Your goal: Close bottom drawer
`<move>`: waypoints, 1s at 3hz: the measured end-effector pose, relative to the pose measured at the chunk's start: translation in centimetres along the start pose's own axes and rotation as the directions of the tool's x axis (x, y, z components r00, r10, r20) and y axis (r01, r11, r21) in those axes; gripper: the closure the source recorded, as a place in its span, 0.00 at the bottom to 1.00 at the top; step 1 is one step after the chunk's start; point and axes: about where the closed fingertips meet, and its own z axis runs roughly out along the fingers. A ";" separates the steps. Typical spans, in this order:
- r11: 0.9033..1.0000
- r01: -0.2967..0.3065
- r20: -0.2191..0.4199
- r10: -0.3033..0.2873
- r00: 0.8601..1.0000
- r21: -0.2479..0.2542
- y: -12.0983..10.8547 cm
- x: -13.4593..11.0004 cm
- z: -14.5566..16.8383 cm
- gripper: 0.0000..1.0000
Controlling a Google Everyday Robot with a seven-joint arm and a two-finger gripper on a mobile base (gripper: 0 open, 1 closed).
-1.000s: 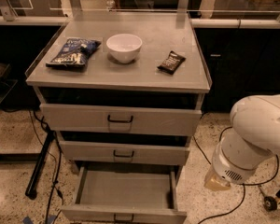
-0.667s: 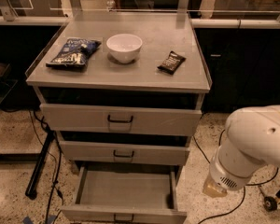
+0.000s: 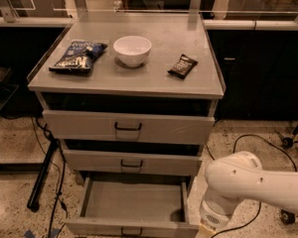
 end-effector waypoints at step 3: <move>0.997 -0.048 -0.037 0.046 0.998 -0.054 0.9 0.3 6.5 1.00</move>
Offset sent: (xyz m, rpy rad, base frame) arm -0.0056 0.0034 -0.0204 0.0071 0.0362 -0.0134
